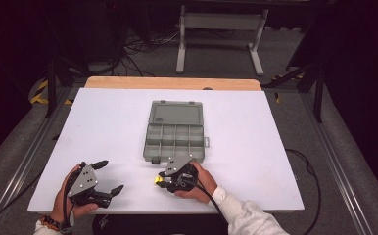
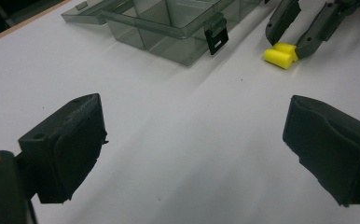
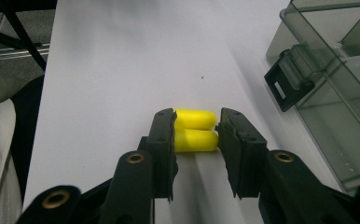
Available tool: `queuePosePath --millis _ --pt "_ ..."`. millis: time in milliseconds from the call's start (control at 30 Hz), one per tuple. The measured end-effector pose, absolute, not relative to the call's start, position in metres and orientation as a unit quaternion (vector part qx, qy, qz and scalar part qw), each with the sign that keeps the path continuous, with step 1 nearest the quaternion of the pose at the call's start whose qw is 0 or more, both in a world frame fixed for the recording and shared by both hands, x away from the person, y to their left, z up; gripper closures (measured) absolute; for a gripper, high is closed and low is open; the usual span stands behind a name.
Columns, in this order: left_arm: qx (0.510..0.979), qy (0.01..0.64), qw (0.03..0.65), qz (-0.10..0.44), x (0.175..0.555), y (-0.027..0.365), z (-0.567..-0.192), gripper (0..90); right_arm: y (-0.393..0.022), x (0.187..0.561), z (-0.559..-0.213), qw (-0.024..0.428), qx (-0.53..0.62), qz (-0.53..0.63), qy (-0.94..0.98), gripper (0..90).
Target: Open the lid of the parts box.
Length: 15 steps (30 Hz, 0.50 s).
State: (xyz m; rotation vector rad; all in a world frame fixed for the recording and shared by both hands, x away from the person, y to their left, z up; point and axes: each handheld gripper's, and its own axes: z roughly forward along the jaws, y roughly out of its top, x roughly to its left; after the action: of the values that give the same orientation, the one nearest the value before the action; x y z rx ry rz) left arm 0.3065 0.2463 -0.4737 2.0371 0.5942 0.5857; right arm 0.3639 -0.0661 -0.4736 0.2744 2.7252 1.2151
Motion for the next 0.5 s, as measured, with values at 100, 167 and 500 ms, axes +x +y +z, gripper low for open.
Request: queuePosePath --millis 100,167,500 --pt "0.824 0.239 0.454 0.237 0.3065 0.2461 -0.4734 6.8 -0.0674 0.3626 -0.4723 0.077 0.088 0.405 0.907 68.1" --pt "0.824 0.24 0.455 0.237 0.3068 0.246 -0.4734 6.8 -0.0682 0.3614 -0.471 0.077 0.084 0.405 0.907 68.4" --pt "0.825 0.238 0.455 0.235 0.3072 0.2457 -0.4733 6.8 -0.066 0.3599 -0.4736 0.077 0.077 0.394 0.913 66.4"
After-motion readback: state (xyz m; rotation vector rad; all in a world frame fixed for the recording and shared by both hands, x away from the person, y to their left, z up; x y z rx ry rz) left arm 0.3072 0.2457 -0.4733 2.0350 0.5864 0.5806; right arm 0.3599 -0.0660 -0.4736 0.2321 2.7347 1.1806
